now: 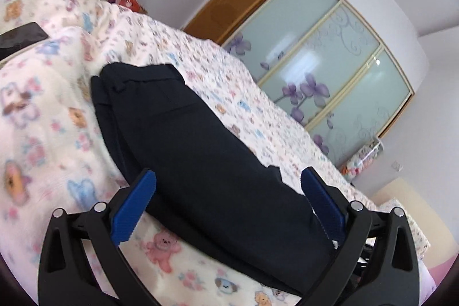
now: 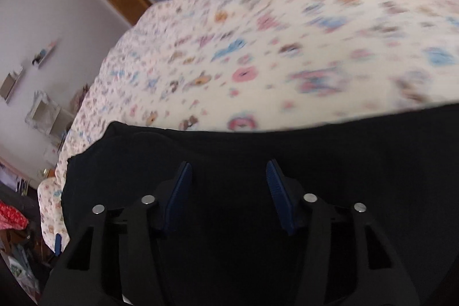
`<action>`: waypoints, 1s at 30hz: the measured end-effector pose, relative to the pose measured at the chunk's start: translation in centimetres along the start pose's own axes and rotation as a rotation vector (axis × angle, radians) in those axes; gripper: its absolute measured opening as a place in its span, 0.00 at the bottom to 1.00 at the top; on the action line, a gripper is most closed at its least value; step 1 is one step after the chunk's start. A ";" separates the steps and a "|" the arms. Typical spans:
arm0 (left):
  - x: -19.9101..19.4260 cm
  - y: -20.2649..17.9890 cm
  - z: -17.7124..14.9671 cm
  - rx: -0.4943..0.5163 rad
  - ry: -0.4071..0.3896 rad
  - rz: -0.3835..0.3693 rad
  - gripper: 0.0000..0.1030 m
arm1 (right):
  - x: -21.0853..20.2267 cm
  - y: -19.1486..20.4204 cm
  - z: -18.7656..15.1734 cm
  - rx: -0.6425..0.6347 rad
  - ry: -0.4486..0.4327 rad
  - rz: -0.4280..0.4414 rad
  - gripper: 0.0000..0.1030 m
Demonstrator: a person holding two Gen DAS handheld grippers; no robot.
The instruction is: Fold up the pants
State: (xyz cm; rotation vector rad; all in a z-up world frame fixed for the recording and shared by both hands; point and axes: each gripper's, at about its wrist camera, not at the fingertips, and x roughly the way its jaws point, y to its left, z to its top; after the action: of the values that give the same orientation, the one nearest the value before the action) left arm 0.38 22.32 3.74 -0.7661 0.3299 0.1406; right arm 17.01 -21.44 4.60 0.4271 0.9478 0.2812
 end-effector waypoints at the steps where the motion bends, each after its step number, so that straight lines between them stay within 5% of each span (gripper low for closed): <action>1: 0.4 -0.1 -0.1 0.011 0.014 0.004 0.98 | -1.7 -0.4 -0.4 -0.007 -0.026 0.011 0.64; 5: 2.5 -0.7 -1.3 0.077 0.093 0.111 0.98 | -10.7 -4.6 -2.4 0.061 -0.187 -0.021 0.67; 9: 3.4 -1.0 -2.7 0.165 0.131 0.233 0.98 | -18.7 -13.1 -5.2 0.357 -0.362 -0.091 0.67; 13: 3.5 -0.7 -3.4 0.178 0.158 0.261 0.98 | -23.5 -21.1 -8.5 0.613 -0.475 -0.207 0.66; 17: 3.2 0.1 -3.4 0.154 0.168 0.244 0.98 | -23.0 -25.0 -9.5 0.748 -0.458 -0.181 0.61; 24: 3.2 0.2 -3.6 0.162 0.175 0.244 0.98 | -20.1 -26.7 -7.8 0.753 -0.421 -0.162 0.55; 26: 3.2 0.1 -3.6 0.162 0.176 0.246 0.98 | -19.7 -27.0 -7.7 0.778 -0.373 -0.217 0.48; 30: 3.3 0.1 -3.6 0.163 0.178 0.250 0.98 | -19.6 -27.7 -8.2 0.820 -0.410 -0.203 0.48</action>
State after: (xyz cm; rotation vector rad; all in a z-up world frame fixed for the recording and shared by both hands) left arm 2.55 19.84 0.15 -0.5746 0.5994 0.2778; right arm 0.60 -52.10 1.54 1.0840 0.6586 -0.3944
